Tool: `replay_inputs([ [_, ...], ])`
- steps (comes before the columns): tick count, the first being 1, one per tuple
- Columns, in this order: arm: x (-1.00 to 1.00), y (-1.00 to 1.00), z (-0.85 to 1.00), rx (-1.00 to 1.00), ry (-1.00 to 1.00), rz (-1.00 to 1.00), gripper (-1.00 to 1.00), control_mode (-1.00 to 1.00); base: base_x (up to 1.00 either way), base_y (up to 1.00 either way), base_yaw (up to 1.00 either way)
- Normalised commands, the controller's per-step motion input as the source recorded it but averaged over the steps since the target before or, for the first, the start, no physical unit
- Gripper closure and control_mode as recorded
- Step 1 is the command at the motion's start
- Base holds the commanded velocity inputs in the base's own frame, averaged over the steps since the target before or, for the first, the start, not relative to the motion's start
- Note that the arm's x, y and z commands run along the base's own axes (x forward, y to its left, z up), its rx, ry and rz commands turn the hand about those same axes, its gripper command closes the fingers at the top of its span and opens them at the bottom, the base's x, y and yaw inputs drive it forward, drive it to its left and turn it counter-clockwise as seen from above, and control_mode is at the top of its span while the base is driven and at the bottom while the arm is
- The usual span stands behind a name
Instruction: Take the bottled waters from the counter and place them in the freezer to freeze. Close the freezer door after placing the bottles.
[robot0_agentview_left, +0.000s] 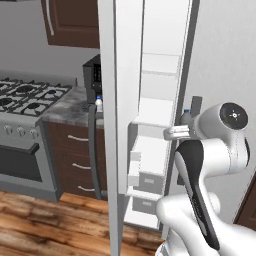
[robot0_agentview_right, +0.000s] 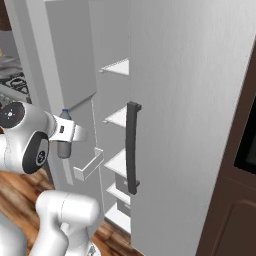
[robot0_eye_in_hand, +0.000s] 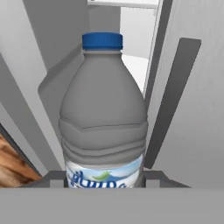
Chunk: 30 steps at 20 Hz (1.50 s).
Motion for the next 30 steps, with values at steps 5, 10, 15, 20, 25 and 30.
replay_inputs([
  [5, 0.0, 0.0, 0.0, 0.0, 0.0, 0.0, 1.0, 1.0, 0.16, 0.0, 0.0],
  [10, 0.0, 0.0, 0.0, 0.0, 0.0, 0.0, 1.0, 1.0, 0.06, -0.01, 0.0],
  [15, 0.0, 0.0, 0.0, 0.0, 0.0, 0.0, 1.0, 1.0, 0.0, 0.0, 0.0],
  [20, 0.0, 0.0, 0.0, 0.0, 0.0, 0.0, 1.0, 1.0, 0.0, 0.0, 0.0],
  [25, 0.02, 0.0, -0.11, 0.0, 0.0, 0.0, 1.0, -1.0, 0.0, 0.0, 0.0],
  [30, 0.12, -0.04, -0.38, 0.02, -0.02, 0.0, 1.0, -1.0, 0.0, 0.0, 0.0],
])
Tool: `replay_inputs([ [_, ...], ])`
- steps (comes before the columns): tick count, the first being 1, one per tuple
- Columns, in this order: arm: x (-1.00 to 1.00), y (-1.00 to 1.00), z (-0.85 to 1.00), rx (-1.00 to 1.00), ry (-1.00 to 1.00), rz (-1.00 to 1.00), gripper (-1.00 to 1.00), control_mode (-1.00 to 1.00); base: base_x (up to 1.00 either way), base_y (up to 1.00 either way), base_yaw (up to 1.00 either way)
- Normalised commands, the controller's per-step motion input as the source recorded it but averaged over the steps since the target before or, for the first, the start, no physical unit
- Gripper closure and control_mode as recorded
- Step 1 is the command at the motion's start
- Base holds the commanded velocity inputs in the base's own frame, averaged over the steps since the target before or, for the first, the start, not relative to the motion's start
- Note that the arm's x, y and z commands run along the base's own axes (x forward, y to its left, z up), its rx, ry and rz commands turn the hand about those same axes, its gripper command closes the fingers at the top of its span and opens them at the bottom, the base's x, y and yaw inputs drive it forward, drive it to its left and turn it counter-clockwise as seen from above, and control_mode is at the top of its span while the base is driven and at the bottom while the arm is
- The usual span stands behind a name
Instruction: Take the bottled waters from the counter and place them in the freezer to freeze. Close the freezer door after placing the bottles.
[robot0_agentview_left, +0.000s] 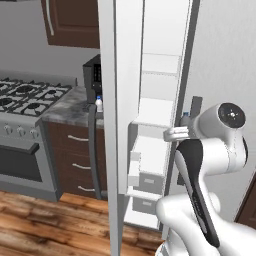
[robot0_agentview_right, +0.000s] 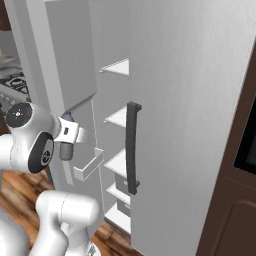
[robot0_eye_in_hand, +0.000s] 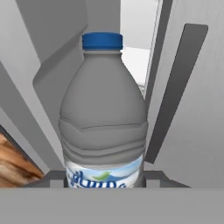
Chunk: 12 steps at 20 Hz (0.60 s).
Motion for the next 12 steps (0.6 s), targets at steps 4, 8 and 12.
replay_inputs([
  [4, 0.5, 0.0, -0.41, -0.02, -0.02, -0.03, 1.0, -1.0, 0.0, 0.0, 0.0],
  [8, 0.55, 0.0, -0.49, -0.01, -0.13, -0.03, 1.0, -1.0, 0.0, 0.0, 0.0],
  [12, 0.6, 0.0, -0.34, 0.0, -0.16, 0.0, 1.0, -1.0, 0.0, 0.0, 0.0],
])
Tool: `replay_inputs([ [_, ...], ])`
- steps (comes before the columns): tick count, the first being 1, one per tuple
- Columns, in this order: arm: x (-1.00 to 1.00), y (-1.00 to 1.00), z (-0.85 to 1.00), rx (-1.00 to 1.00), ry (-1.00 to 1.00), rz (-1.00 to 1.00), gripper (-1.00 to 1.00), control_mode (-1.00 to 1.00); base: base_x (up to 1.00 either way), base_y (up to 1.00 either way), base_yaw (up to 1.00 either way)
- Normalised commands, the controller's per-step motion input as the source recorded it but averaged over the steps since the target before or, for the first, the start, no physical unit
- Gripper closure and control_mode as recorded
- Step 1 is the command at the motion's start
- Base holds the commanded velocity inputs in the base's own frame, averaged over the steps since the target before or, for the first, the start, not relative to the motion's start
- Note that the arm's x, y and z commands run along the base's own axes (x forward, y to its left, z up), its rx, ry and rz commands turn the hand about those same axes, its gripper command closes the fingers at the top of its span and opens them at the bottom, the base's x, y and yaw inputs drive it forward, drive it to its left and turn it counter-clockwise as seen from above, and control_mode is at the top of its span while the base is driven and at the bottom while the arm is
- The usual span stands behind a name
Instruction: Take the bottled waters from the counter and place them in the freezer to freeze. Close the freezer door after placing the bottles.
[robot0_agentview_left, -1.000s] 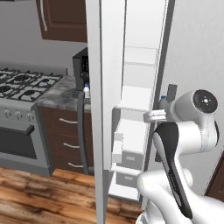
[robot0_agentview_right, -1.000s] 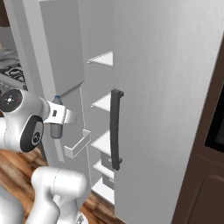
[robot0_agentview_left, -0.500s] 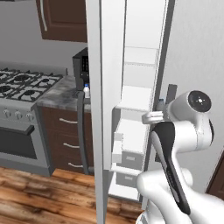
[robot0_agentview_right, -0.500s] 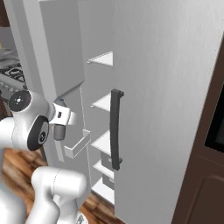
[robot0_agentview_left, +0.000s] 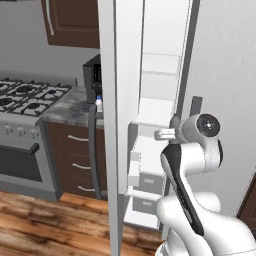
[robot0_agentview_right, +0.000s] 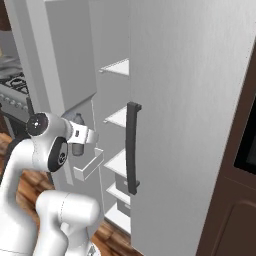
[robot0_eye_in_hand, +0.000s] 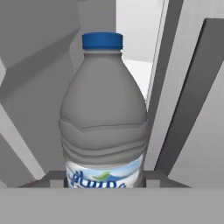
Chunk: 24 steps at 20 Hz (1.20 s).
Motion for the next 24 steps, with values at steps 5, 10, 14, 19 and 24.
replay_inputs([
  [5, 0.59, 0.0, -0.25, 0.0, -0.18, 0.0, 1.0, -1.0, 0.0, 0.0, 0.0],
  [10, 0.4, 0.0, -0.21, 0.0, -0.15, 0.0, 1.0, -1.0, 0.0, 0.0, 0.0],
  [14, 0.31, 0.0, -0.09, 0.0, -0.11, 0.0, 1.0, -1.0, 0.0, 0.0, 0.0],
  [19, 0.22, 0.0, -0.02, 0.0, -0.05, -0.04, 1.0, -1.0, 0.0, 0.0, 0.0],
  [24, 0.09, 0.0, -0.02, 0.0, 0.0, -0.07, 1.0, -1.0, 0.0, 0.0, 0.0],
])
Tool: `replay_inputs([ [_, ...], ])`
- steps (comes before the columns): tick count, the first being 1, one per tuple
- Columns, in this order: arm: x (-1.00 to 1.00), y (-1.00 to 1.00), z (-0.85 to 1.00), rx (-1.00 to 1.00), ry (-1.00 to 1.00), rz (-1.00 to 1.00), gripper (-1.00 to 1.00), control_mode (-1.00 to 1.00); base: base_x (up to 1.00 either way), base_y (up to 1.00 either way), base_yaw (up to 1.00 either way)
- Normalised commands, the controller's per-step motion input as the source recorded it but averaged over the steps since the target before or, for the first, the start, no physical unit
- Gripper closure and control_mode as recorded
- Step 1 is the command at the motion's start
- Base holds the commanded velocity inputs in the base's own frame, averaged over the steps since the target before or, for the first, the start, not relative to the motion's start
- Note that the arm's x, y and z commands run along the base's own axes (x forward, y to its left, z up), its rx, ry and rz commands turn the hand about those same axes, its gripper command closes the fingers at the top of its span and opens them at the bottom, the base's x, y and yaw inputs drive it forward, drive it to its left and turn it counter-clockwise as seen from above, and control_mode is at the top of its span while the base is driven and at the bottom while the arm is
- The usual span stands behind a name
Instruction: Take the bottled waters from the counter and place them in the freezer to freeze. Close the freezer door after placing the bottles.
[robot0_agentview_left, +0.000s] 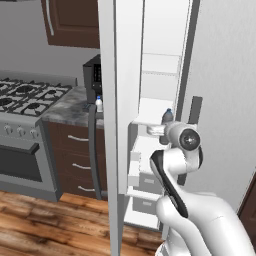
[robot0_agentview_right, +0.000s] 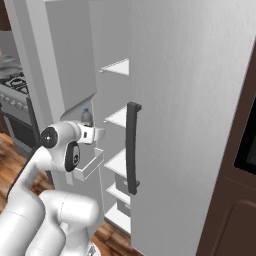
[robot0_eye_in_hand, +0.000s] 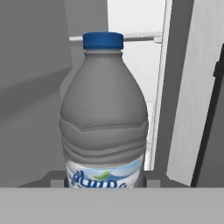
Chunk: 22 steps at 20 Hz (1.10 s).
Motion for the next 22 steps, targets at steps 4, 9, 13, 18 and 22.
replay_inputs([
  [4, 0.37, 0.0, -0.07, 0.0, -0.03, -0.09, 1.0, -1.0, 0.0, 0.0, 0.0],
  [9, 0.39, -0.09, -0.18, 0.0, -0.06, -0.02, 1.0, -1.0, 0.0, 0.0, 0.0],
  [13, 0.45, -0.05, -0.09, 0.0, -0.01, 0.0, 1.0, -1.0, 0.0, 0.0, 0.0],
  [18, 0.47, 0.0, 0.0, 0.0, 0.0, 0.0, 1.0, -1.0, 0.0, 0.0, 0.0],
  [22, 0.18, -0.02, 0.05, 0.0, 0.0, 0.0, 1.0, -1.0, 0.0, 0.0, 0.0],
])
